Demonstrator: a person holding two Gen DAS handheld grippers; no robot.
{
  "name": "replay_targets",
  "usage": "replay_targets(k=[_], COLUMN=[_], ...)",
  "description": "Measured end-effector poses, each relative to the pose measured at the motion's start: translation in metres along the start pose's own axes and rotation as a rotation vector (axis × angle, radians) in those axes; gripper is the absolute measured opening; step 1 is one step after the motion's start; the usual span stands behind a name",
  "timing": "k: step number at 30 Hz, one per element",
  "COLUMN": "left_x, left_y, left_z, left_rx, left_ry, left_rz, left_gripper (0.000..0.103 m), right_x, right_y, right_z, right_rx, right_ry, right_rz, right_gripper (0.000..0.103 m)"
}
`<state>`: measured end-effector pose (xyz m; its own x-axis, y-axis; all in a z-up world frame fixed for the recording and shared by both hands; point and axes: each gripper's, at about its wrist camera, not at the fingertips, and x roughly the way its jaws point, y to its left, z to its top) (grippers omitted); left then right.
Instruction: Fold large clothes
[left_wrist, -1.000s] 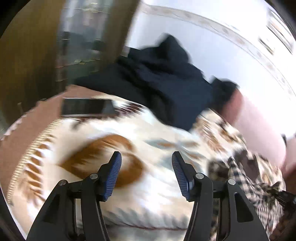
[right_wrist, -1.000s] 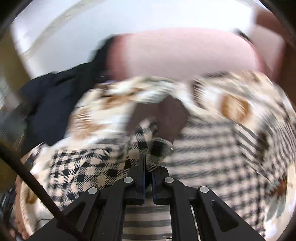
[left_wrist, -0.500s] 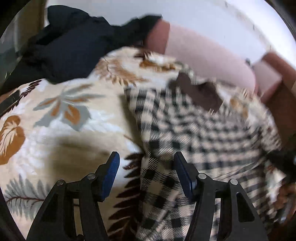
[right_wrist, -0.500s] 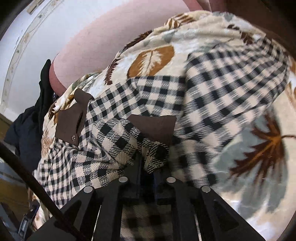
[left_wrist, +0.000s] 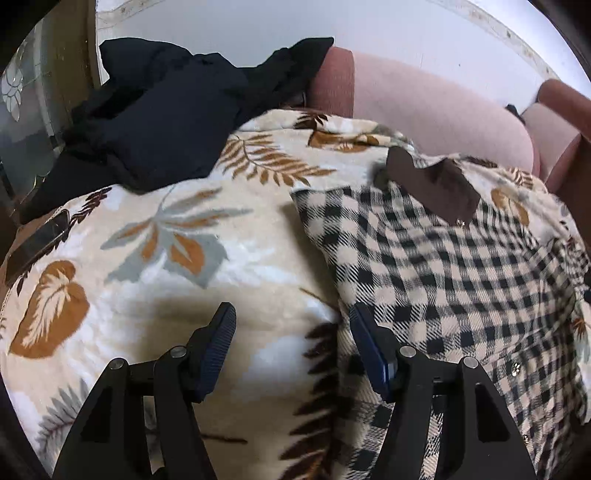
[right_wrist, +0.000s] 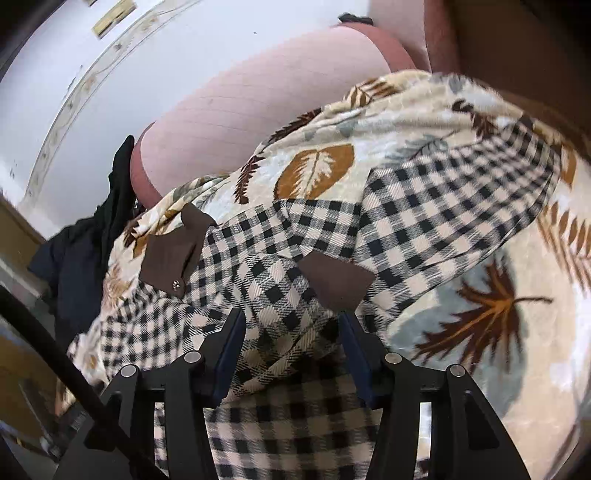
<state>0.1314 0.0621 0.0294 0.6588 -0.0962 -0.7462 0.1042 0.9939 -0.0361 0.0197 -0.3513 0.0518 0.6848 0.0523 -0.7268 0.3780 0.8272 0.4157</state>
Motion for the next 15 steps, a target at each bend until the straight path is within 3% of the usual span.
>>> replay_targets(k=[3, 7, 8, 9, 11, 15], left_x=[0.008, 0.036, 0.043, 0.047, 0.049, 0.026], left_y=[0.011, 0.008, 0.005, 0.002, -0.001, 0.039], left_z=[0.005, 0.010, 0.011, 0.011, 0.014, 0.033], left_rx=[-0.056, -0.092, -0.085, -0.082, -0.083, -0.185], left_ry=[0.007, 0.088, 0.112, 0.134, 0.175, 0.097], left_rz=[-0.023, -0.083, -0.094, -0.114, -0.132, -0.075], left_gripper=[0.078, 0.078, 0.065, 0.030, 0.000, 0.000], right_x=[-0.005, -0.003, -0.002, -0.001, -0.001, -0.006], right_y=[-0.004, -0.001, 0.001, 0.002, 0.003, 0.003], right_z=[-0.002, -0.008, -0.010, -0.012, -0.012, -0.005], right_rx=[-0.012, -0.067, -0.081, -0.088, -0.090, -0.079], right_ry=[-0.007, -0.005, -0.003, 0.001, 0.005, -0.018], right_rz=[-0.001, -0.037, -0.045, -0.045, -0.036, -0.028], right_gripper=[0.059, 0.059, 0.059, 0.059, 0.059, 0.059])
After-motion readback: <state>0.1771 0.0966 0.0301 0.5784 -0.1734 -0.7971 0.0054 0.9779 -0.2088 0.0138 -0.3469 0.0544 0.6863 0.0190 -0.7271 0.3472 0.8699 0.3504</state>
